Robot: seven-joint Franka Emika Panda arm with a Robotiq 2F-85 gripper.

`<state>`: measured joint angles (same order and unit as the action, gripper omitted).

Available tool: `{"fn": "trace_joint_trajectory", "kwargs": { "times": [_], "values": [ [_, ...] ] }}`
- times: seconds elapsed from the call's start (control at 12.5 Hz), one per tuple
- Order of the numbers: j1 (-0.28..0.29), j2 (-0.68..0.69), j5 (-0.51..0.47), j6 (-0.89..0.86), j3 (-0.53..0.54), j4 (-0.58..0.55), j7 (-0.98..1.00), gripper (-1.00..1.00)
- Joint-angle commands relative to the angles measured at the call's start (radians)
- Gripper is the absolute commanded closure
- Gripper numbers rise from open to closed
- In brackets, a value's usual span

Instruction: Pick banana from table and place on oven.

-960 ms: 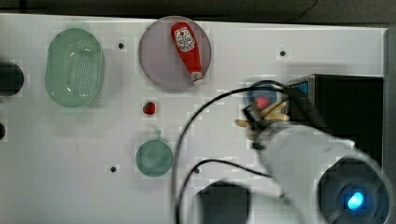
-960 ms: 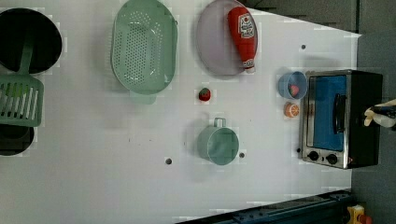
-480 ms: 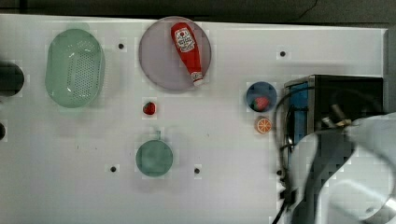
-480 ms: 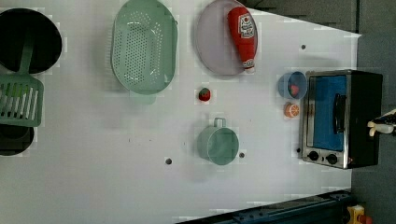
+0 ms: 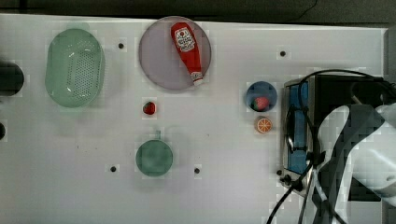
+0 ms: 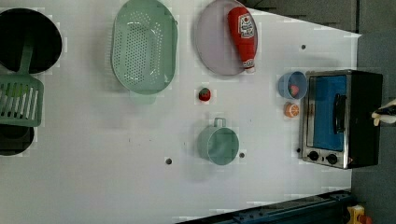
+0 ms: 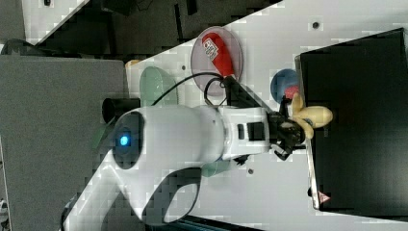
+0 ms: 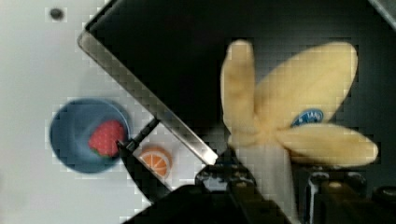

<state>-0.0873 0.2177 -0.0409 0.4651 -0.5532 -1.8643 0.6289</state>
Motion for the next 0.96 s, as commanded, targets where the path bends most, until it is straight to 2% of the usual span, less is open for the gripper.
{"fn": "trace_joint_trajectory", "kwargs": {
  "times": [0.08, 0.16, 0.64, 0.72, 0.96],
  "values": [
    [-0.007, 0.029, -0.025, 0.027, -0.033, 0.025, 0.108, 0.48],
    [-0.007, 0.031, -0.025, 0.049, -0.033, 0.025, 0.143, 0.40],
    [-0.007, 0.019, -0.023, 0.049, -0.033, 0.021, 0.174, -0.93],
    [-0.004, -0.002, -0.018, 0.033, -0.033, 0.032, 0.174, -1.00],
    [0.015, -0.114, -0.006, -0.108, -0.022, 0.083, 0.174, -1.00]
  ]
}}
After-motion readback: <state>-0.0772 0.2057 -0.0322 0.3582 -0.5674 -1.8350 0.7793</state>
